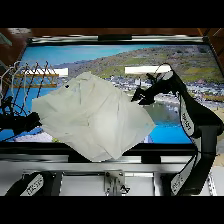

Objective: Fold the shirts.

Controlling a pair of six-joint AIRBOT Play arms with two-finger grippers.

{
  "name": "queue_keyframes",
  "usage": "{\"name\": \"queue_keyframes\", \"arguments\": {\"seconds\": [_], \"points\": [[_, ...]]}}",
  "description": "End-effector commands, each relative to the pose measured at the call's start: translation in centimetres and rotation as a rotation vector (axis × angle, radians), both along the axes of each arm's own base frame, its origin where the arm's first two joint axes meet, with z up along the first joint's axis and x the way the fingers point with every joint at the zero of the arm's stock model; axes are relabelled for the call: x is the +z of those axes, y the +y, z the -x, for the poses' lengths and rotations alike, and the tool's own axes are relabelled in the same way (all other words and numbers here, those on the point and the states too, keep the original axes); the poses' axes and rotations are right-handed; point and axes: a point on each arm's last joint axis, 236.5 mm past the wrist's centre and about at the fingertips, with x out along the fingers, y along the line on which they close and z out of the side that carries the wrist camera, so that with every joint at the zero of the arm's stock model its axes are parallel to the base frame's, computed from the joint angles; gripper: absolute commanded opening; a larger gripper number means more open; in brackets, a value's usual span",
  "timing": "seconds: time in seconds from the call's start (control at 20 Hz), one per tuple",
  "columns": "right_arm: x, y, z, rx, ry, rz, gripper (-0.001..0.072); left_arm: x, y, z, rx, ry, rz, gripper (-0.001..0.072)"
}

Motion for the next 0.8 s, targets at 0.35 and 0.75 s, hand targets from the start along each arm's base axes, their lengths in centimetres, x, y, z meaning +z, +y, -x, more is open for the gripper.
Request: {"name": "queue_keyframes", "arguments": {"seconds": [0.35,0.75], "points": [[9.3,0.6,-4.5,-0.020,-0.216,-0.170,0.0077,2.7,-3.7,-3.6,-0.053,-0.186,0.137,0.0048],[10.7,-8.9,1.2,-0.055,0.024,-0.079,0.0076,4.7,-11.5,-8.9,-0.195,-0.307,0.186,0.0048]]}}
